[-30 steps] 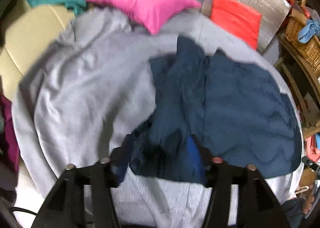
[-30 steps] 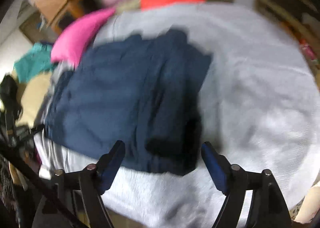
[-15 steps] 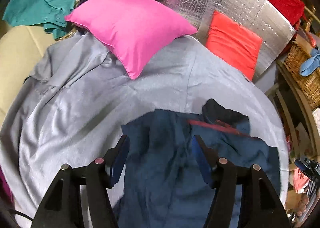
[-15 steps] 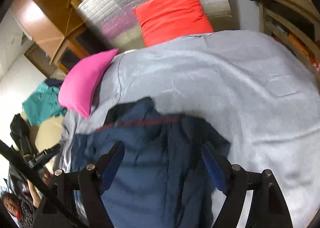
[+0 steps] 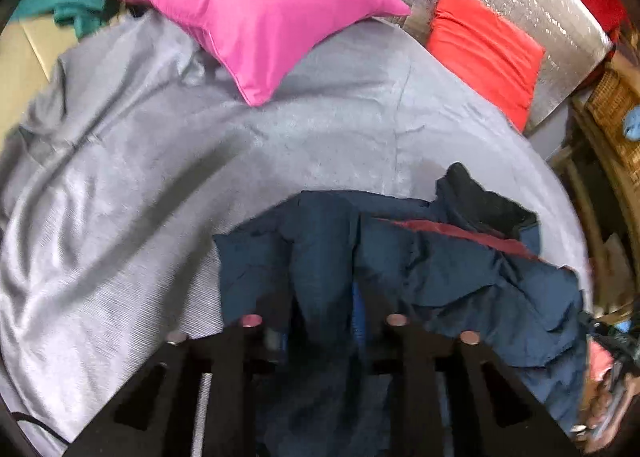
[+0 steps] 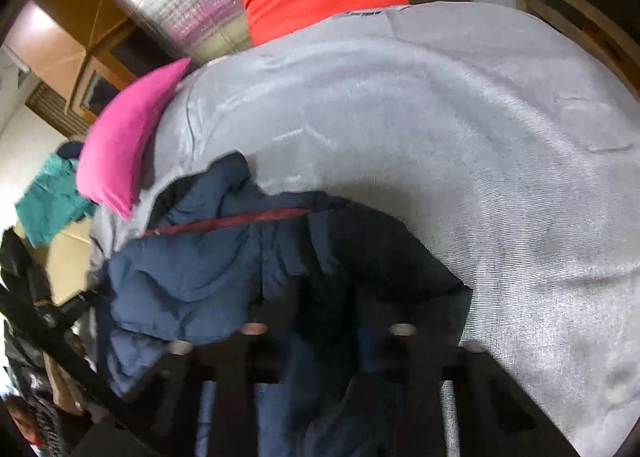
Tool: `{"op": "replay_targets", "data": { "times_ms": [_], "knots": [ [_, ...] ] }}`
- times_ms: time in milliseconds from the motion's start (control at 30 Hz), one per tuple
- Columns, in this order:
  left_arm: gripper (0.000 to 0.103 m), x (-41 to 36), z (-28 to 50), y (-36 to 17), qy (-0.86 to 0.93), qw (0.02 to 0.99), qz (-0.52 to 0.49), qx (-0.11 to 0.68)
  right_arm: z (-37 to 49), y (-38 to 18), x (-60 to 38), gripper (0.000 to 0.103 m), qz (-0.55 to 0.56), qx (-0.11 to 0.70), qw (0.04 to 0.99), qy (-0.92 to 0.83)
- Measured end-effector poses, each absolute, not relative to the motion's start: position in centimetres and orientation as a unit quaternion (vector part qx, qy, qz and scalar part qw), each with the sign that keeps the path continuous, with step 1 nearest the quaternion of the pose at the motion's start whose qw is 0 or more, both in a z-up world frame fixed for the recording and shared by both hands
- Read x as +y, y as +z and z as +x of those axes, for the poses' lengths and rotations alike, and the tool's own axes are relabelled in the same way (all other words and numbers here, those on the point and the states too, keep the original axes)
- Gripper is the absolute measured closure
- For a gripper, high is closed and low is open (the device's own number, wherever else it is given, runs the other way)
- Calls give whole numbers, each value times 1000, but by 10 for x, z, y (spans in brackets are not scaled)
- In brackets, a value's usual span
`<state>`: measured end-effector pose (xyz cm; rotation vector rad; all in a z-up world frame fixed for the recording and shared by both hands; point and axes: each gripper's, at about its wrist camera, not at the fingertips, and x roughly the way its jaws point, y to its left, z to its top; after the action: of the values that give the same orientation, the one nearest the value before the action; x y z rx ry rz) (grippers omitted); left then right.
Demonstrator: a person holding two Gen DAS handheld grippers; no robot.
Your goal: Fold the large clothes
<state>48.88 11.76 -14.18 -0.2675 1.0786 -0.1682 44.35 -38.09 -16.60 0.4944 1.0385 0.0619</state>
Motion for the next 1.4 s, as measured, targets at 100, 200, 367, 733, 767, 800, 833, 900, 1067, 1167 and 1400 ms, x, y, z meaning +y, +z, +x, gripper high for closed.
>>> {"op": "replay_targets", "data": {
  "times_ms": [100, 200, 367, 733, 767, 800, 833, 900, 1067, 1167, 1400],
  "knots": [
    [91, 123, 484, -122, -91, 856, -136, 490, 429, -141, -391, 98, 242, 461, 854, 19],
    [92, 132, 478, -92, -102, 869, -160, 456, 414, -98, -397, 102, 224, 406, 886, -10],
    [92, 124, 495, -92, -105, 867, -181, 452, 414, -71, -413, 102, 262, 368, 892, 18],
    [86, 117, 504, -139, -78, 842, -146, 513, 443, -157, -374, 81, 213, 506, 835, 41],
    [86, 117, 503, -139, -77, 842, -141, 514, 441, -155, -374, 68, 220, 503, 835, 47],
    [86, 115, 503, -139, -77, 843, -136, 515, 437, -153, -377, 46, 225, 495, 838, 49],
    [86, 114, 502, -139, -76, 844, -131, 515, 432, -146, -379, 33, 225, 479, 847, 41],
    [86, 114, 500, -139, -75, 845, -123, 514, 422, -134, -386, 20, 223, 438, 870, 23],
    [86, 114, 497, -138, -73, 849, -116, 511, 426, -139, -395, 17, 251, 434, 865, 5],
    [86, 112, 498, -139, -71, 849, -110, 511, 434, -159, -393, 19, 247, 464, 851, -11],
    [86, 109, 498, -142, -68, 850, -101, 513, 446, -186, -382, 54, 287, 500, 816, 41]
  ]
}}
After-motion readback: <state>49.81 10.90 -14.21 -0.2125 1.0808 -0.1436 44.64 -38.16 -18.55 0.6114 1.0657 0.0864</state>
